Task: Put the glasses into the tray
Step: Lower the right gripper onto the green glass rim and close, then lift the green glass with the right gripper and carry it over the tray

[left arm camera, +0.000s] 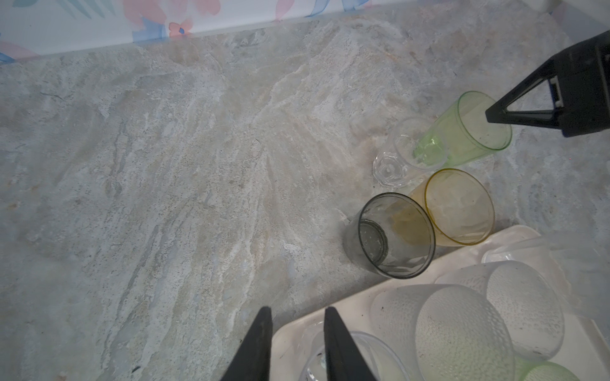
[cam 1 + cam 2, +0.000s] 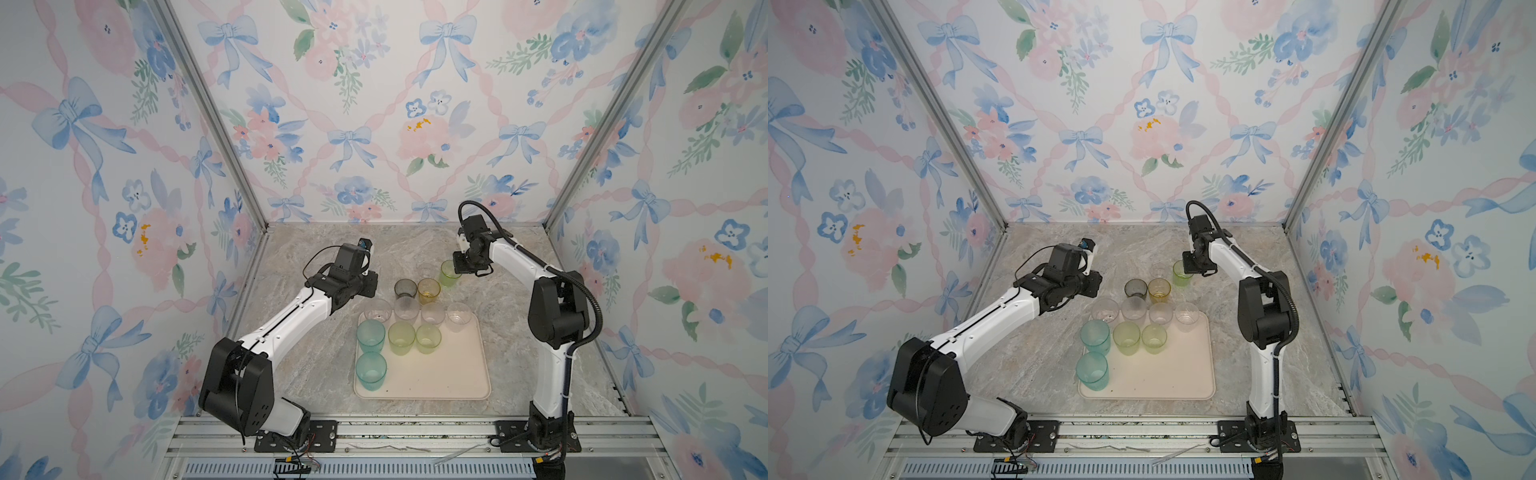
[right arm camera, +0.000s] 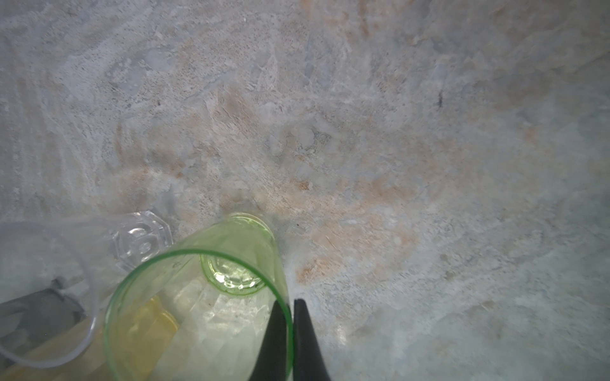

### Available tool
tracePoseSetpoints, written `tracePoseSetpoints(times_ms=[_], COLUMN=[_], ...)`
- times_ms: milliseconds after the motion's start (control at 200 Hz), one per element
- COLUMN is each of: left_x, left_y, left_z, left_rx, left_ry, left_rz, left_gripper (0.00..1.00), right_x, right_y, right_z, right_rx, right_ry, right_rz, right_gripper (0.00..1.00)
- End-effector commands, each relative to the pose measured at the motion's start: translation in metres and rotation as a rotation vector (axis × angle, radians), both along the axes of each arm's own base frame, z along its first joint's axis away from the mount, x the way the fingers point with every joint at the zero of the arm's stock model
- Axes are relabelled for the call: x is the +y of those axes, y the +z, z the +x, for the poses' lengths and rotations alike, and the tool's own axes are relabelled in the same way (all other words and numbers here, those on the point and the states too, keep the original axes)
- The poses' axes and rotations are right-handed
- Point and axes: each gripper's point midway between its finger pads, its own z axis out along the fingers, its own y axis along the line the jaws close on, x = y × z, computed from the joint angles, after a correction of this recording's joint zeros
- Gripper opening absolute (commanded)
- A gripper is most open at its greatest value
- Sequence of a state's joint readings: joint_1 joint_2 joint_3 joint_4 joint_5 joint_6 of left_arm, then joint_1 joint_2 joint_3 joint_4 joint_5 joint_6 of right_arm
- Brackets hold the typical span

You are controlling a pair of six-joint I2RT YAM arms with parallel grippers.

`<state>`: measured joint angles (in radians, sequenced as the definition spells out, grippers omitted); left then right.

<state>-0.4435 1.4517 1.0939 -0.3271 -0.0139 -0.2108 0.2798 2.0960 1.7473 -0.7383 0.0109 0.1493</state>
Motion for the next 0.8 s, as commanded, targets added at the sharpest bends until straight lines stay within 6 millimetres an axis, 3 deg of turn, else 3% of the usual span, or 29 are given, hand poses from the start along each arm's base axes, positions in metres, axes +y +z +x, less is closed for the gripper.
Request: tracePoseSetpoints(times_ms=[0,100,250,445,495,610,795], left_x=[0.001,0.002,0.003,0.002,0.002,0.001,0.001], left_y=[0.005,0.004,0.002,0.001,0.001,0.000,0.003], left_z=[-0.001,-0.002,-0.002,-0.002,-0.001,0.000,0.002], left_rx=[-0.013,-0.010,-0.011,-0.014,-0.015,-0.015,-0.028], left_ry=[-0.006,-0.004,0.002,-0.001,-0.003,-0.008,-0.008], left_rz=[-0.013,-0.011,-0.008,-0.013,-0.015,-0.017,-0.019], left_gripper=[0.30,0.30,0.30,0.30,0.30,0.30,0.30], right_x=[-0.013,-0.019,-0.029,-0.039,-0.041,-0.042,-0.036], right_y=[0.009,0.022,0.058,0.109,0.129,0.150,0.157], right_z=[-0.004,-0.007,-0.018,-0.049,-0.062,-0.096,-0.163], right_rx=[-0.024,-0.064,-0.148,-0.248,-0.287,-0.315,-0.299], right_ry=[-0.035,-0.049,-0.065,-0.064,-0.060,-0.028,0.037], right_rz=[-0.009,-0.012,-0.015,-0.005,0.005,0.003,-0.017], right_gripper=[0.00,0.00,0.00,0.00,0.00,0.00,0.00])
